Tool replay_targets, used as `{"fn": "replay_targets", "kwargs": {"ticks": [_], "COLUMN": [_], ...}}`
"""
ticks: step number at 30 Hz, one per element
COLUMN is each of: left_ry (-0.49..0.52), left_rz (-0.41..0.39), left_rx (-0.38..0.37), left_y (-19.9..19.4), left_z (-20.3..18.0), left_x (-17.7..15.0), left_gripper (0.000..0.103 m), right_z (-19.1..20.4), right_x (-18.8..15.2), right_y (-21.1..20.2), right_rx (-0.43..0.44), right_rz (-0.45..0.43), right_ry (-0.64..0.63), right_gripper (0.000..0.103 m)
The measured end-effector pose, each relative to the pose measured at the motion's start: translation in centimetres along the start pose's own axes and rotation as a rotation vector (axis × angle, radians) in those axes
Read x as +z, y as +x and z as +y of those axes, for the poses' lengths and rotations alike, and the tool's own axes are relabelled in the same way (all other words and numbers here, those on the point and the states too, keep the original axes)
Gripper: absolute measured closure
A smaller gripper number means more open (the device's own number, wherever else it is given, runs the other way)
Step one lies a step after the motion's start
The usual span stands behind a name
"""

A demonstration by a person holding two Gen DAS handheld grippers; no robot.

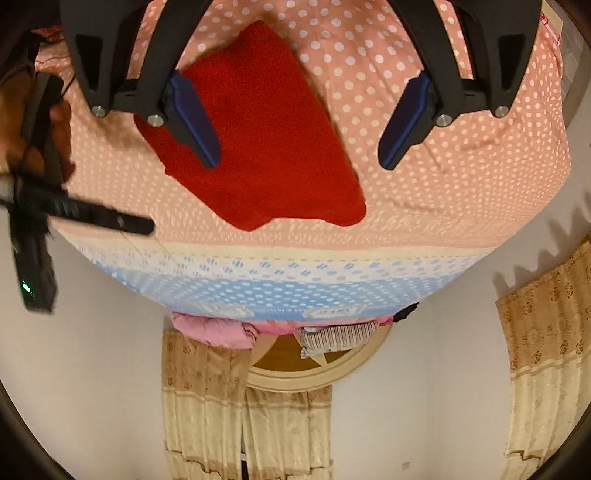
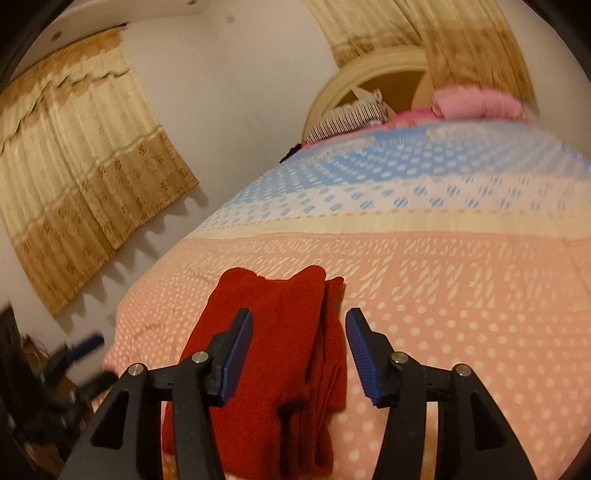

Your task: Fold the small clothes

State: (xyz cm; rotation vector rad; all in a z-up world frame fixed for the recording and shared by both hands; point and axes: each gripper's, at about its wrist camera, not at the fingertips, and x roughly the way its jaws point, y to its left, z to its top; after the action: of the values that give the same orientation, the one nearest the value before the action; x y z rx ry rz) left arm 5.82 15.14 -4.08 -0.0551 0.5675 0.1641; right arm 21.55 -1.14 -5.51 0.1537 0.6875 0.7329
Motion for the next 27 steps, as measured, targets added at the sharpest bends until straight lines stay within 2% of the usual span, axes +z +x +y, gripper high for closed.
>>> {"fn": "replay_targets", "kwargs": {"ticks": [6,10,27], "left_ry": [-0.011,-0.016,-0.003], "left_rz": [-0.013,-0.02,-0.013], "left_rx": [0.012,0.014,0.015], "left_y": [-0.3,-0.8,-1.0], "left_z": [0.3,0.2,-0.3], "left_x": [0.1,0.2,0.2], "left_gripper": [0.013,0.013,0.013], "right_z": [4.0,5.3,6.1], "right_x": [-1.3,-1.6,-2.3], "right_y": [-2.7,-3.4,-4.3], "right_rx": [-0.022,-0.018,-0.018], "right_rz": [-0.03,-0.038,-0.049], "right_ry": [-0.157,-0.198,-0.22], "right_gripper": [0.049,0.049,0.048]}}
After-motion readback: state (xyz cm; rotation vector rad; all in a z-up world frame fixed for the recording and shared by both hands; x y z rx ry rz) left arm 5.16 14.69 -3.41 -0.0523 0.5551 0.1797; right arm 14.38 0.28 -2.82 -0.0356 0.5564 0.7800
